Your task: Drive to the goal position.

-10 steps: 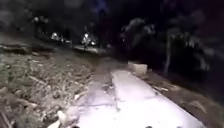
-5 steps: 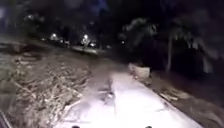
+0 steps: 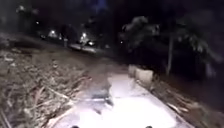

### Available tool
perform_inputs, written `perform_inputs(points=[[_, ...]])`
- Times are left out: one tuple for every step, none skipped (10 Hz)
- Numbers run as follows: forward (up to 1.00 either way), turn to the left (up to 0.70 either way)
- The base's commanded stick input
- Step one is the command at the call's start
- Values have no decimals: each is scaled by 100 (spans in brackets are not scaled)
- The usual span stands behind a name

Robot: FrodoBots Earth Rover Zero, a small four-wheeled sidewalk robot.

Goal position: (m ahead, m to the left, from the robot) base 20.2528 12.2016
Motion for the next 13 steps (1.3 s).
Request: perform_inputs(points=[[70, 0], [70, 0], [70, 16], [70, 33], [70, 35], [70, 7], [70, 0], [70, 0], [70, 0], [70, 0], [70, 0], [70, 0], [70, 0]])
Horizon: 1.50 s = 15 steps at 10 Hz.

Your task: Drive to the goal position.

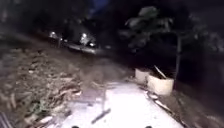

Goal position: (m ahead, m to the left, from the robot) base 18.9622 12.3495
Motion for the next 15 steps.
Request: perform_inputs(points=[[70, 0], [70, 0], [70, 0], [70, 35], [70, 32], [70, 14], [70, 0], [70, 0], [70, 13], [70, 31], [70, 18], [70, 0], [70, 0], [70, 0], [70, 0]])
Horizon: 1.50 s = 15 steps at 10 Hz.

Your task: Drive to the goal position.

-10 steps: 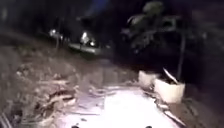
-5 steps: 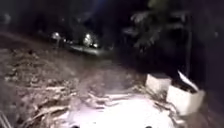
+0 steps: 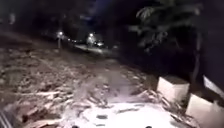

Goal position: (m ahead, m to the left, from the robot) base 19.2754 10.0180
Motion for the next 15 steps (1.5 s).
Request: perform_inputs(points=[[70, 0], [70, 0], [70, 0], [70, 0], [70, 14], [70, 29], [70, 4], [70, 0], [70, 0], [70, 0], [70, 0], [70, 0], [70, 25], [70, 35], [70, 15]])
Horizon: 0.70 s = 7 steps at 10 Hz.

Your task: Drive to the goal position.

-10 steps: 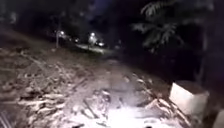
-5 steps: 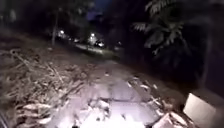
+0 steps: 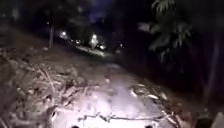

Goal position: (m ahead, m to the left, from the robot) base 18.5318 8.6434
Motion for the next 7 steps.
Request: perform_inputs(points=[[70, 0], [70, 0], [70, 0], [70, 0], [70, 0], [70, 0], [70, 0]])
